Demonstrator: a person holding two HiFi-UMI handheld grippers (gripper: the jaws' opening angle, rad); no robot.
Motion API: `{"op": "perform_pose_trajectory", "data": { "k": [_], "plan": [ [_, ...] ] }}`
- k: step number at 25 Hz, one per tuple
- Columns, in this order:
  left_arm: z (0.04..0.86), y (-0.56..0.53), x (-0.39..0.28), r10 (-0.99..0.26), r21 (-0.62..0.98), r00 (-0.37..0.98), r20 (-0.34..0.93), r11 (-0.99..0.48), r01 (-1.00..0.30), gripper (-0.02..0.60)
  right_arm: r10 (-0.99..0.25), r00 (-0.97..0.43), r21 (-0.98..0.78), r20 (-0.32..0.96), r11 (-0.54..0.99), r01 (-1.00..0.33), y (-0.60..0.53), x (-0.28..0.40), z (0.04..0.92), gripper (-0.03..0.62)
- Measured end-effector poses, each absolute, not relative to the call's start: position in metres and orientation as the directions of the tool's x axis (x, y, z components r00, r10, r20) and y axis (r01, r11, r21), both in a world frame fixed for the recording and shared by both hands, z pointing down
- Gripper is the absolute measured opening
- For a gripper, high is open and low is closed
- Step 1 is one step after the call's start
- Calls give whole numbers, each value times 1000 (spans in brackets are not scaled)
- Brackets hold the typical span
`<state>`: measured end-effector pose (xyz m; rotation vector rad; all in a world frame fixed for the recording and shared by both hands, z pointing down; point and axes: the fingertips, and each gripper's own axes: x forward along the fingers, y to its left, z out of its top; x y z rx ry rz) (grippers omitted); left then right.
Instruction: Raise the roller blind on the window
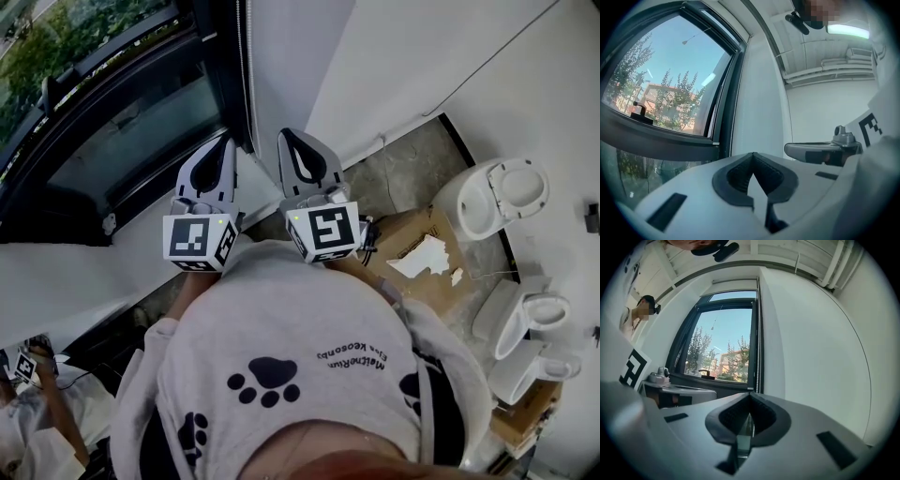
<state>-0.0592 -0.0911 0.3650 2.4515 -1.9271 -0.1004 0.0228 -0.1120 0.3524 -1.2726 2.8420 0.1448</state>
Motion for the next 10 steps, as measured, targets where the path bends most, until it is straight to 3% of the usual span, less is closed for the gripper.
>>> {"op": "perform_pose_trajectory", "data": {
  "k": [10],
  "plan": [
    [365,-86,-52,-966,54,255,-35,-257,-965,8,-732,-678,86,-61,673,-734,-109,18,352,8]
  ]
}}
